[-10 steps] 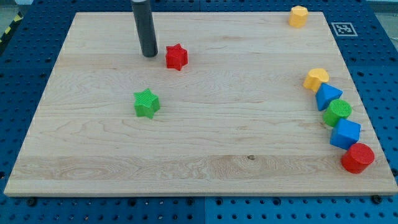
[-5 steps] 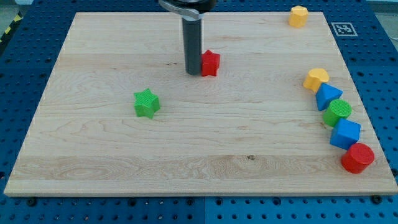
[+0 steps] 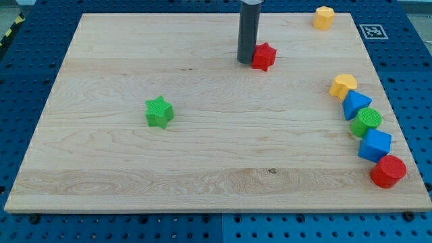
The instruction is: Move the red star to the top of the yellow heart
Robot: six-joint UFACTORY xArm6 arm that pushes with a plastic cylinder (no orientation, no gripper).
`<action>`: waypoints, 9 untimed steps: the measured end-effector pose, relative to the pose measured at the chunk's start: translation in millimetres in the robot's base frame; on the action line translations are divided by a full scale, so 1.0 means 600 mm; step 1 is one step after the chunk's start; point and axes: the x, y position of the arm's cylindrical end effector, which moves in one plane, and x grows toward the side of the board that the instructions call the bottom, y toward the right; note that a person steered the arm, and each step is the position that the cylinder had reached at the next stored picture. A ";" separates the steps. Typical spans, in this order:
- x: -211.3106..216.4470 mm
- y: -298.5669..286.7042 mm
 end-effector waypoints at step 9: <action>-0.011 0.188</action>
